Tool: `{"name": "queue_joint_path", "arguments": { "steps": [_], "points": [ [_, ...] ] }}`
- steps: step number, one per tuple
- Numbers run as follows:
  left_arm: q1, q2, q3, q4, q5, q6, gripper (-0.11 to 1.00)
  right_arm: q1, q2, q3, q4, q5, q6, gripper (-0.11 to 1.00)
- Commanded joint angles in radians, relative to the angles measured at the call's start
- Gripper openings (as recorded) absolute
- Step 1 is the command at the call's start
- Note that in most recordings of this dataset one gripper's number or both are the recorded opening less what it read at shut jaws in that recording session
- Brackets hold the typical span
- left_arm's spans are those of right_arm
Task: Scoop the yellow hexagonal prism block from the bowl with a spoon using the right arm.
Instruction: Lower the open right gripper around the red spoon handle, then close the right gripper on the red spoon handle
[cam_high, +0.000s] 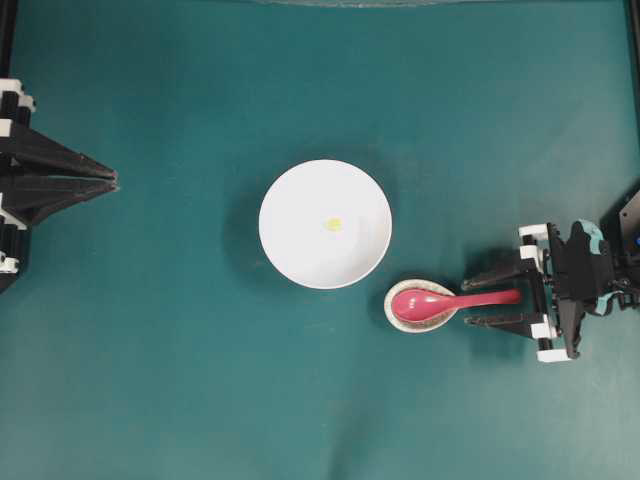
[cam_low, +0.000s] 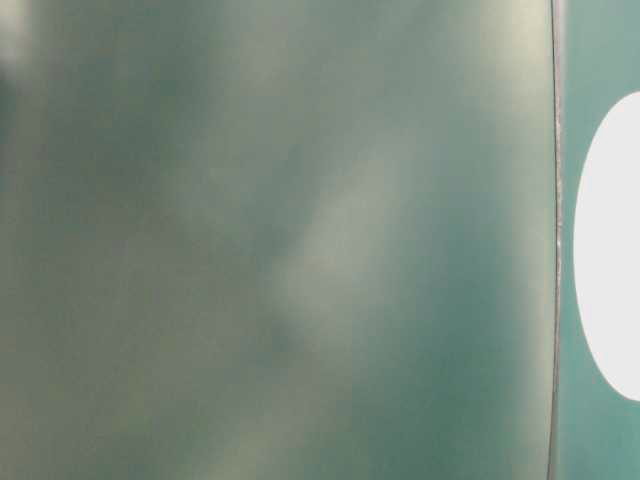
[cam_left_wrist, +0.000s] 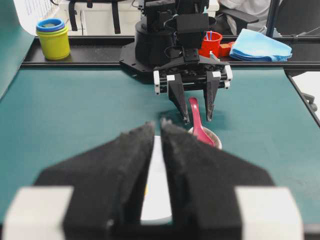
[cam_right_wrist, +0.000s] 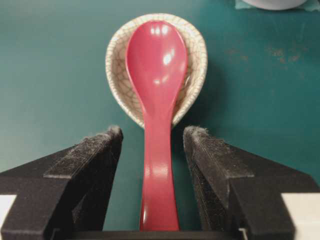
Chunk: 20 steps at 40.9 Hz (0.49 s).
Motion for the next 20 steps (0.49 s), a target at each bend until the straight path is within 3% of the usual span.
{"name": "queue_joint_path", "arguments": {
  "steps": [1,20],
  "points": [
    [0.002,0.008,-0.018,0.002,-0.011,0.002,0.14,0.003,-0.009,-0.005,0.003,-0.005,0.002,0.56],
    [0.002,0.009,-0.018,0.002,-0.011,0.002,0.14,0.003,-0.009,-0.005,0.011,-0.003,0.002,0.41]
  ]
}}
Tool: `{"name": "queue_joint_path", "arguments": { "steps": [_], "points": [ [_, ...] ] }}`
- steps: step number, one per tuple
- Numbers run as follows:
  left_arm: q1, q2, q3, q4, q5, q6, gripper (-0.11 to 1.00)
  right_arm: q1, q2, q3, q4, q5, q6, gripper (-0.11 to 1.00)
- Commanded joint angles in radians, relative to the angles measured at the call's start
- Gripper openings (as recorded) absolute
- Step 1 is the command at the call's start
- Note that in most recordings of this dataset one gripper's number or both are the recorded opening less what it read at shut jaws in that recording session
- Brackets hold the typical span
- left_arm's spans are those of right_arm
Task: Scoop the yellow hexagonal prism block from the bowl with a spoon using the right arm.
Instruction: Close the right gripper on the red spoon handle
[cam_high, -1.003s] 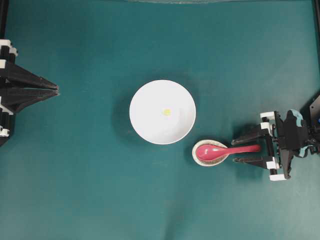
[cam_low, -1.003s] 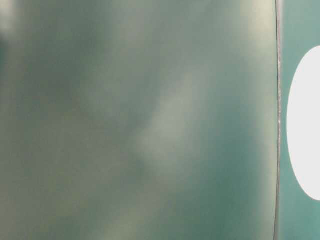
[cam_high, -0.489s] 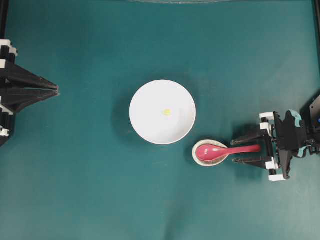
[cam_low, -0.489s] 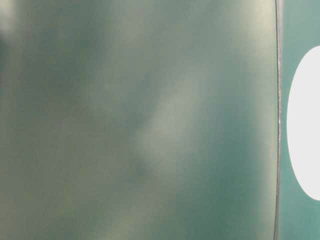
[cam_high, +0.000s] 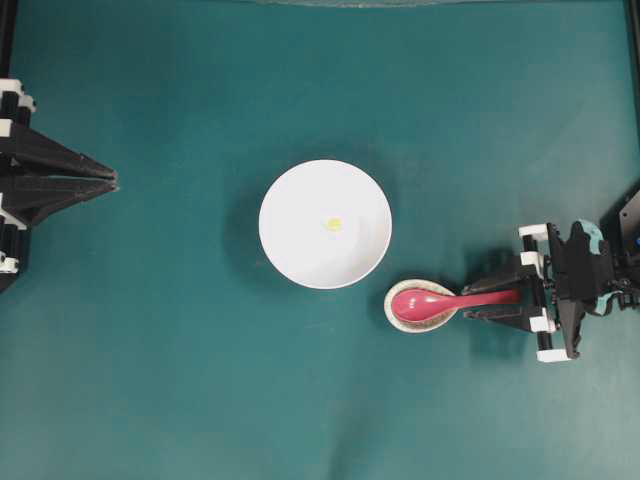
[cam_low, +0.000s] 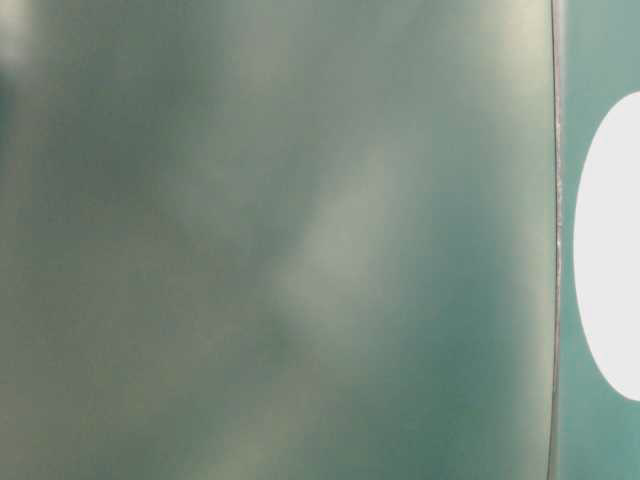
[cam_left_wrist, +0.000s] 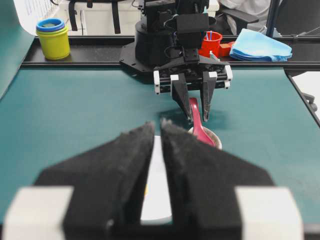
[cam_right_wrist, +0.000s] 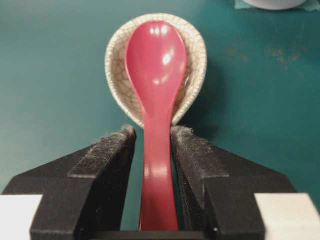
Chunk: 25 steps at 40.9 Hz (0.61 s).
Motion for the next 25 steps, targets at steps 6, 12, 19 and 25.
{"name": "queue_joint_path", "arguments": {
  "steps": [6,12,19,25],
  "points": [
    [0.002,0.009,-0.018,0.002,-0.012,0.002,0.14,0.005,-0.009,-0.005,0.021,0.002,0.002,0.41],
    [0.002,0.009,-0.018,0.002,-0.011,0.002,0.14,0.005,-0.009,-0.006,0.021,0.006,0.002,0.38],
    [0.002,0.009,-0.018,0.002,-0.011,0.002,0.14,0.005,-0.009,-0.011,0.021,0.018,0.002,0.31],
    [0.002,0.009,-0.018,0.002,-0.011,0.002,0.14,0.003,-0.009,-0.011,0.021,0.017,0.002,0.28]
  ]
}}
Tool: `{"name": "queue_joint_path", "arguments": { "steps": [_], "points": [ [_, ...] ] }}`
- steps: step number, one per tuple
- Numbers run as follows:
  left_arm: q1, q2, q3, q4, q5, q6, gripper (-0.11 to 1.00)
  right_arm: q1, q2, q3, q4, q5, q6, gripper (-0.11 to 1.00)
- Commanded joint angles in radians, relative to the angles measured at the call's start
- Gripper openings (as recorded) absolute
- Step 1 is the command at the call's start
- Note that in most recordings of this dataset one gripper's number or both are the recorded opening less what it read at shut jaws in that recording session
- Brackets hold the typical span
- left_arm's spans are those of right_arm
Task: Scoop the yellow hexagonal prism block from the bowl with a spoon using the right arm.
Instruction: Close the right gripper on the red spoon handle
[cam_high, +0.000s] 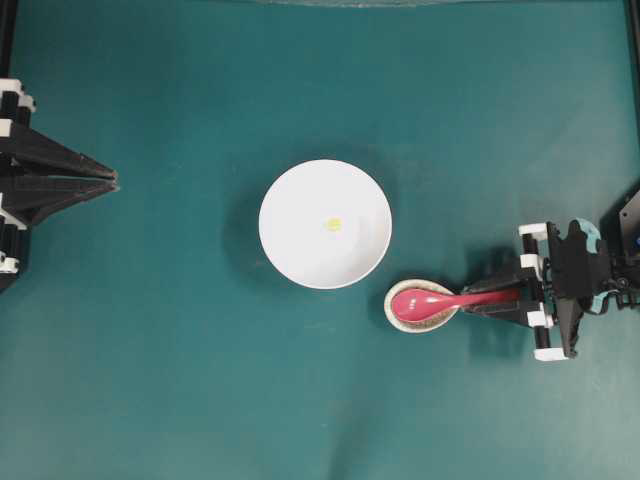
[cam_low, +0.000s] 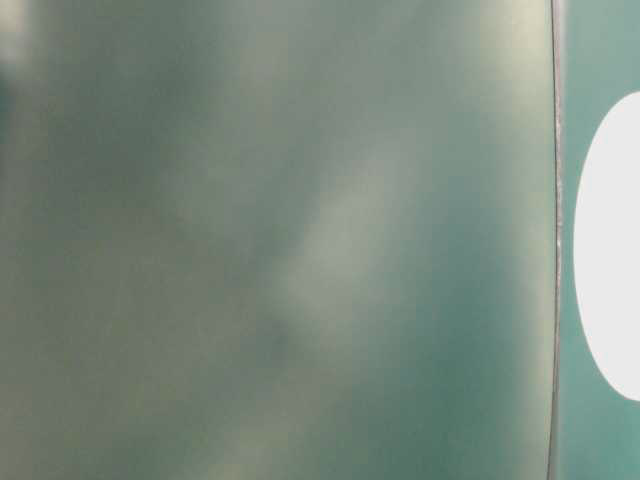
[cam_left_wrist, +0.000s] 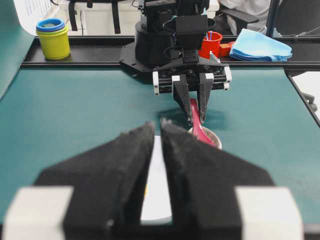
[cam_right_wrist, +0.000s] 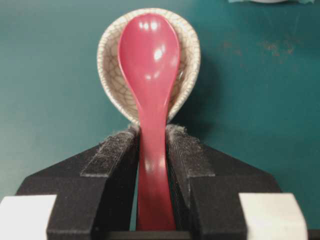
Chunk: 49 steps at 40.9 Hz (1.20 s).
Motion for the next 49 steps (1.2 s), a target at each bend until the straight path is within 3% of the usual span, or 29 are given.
{"name": "queue_joint_path", "arguments": {
  "steps": [1,20,49],
  "points": [
    [0.002,0.008,-0.017,0.002,-0.011,0.002,0.14,0.005,-0.009,-0.005,0.003,-0.003,0.002,0.28],
    [0.002,0.008,-0.017,0.002,-0.011,0.002,0.14,0.005,-0.009,0.0,-0.002,-0.006,0.0,0.28],
    [0.002,0.008,-0.017,0.002,-0.006,0.002,0.14,0.003,-0.009,0.002,0.002,-0.038,-0.002,0.39]
  ]
}}
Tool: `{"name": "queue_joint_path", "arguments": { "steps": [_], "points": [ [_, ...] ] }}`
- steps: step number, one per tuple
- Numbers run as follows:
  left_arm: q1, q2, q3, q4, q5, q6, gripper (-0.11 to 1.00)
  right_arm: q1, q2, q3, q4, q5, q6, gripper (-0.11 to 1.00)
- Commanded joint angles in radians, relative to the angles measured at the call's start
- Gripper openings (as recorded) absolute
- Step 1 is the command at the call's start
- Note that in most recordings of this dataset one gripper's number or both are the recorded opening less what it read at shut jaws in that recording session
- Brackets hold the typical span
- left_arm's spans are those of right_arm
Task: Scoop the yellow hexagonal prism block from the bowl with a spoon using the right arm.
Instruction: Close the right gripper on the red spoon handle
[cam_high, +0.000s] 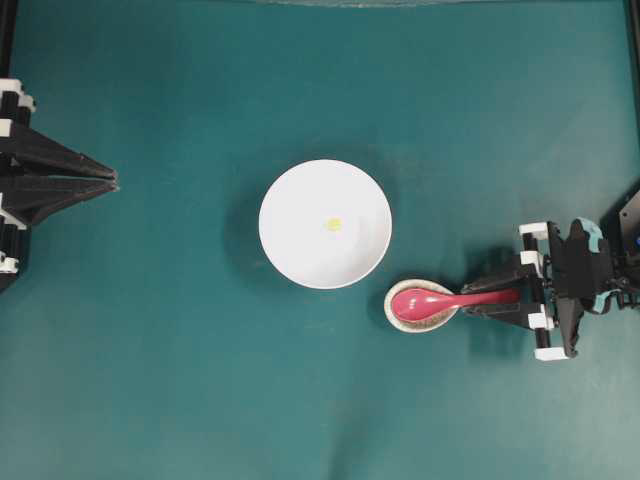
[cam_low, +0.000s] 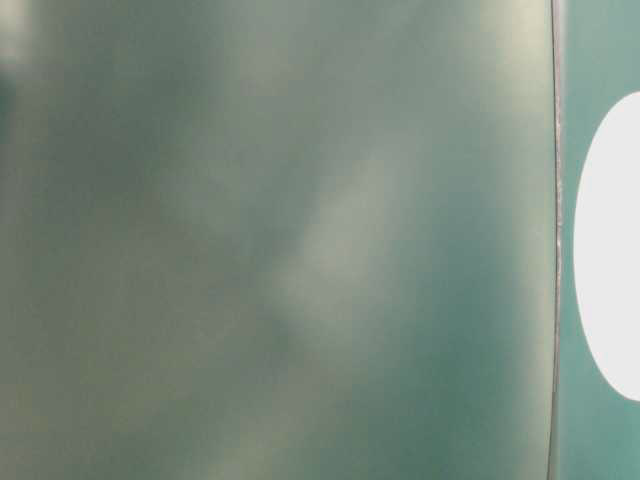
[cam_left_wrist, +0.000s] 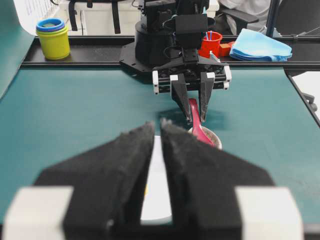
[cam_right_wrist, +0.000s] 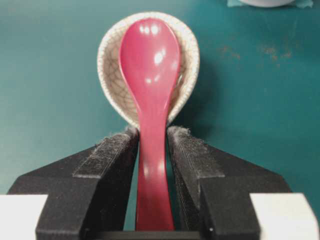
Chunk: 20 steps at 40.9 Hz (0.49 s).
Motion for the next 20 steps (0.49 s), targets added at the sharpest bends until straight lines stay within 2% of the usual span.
{"name": "queue_joint_path", "arguments": {
  "steps": [1,20],
  "points": [
    [0.002,0.009,-0.017,0.002,-0.008,0.002,0.14,0.005,-0.011,-0.002,0.0,-0.017,-0.002,0.39],
    [0.002,0.009,-0.017,0.002,-0.006,0.002,0.14,0.005,-0.011,-0.006,0.002,-0.014,-0.002,0.36]
  ]
}}
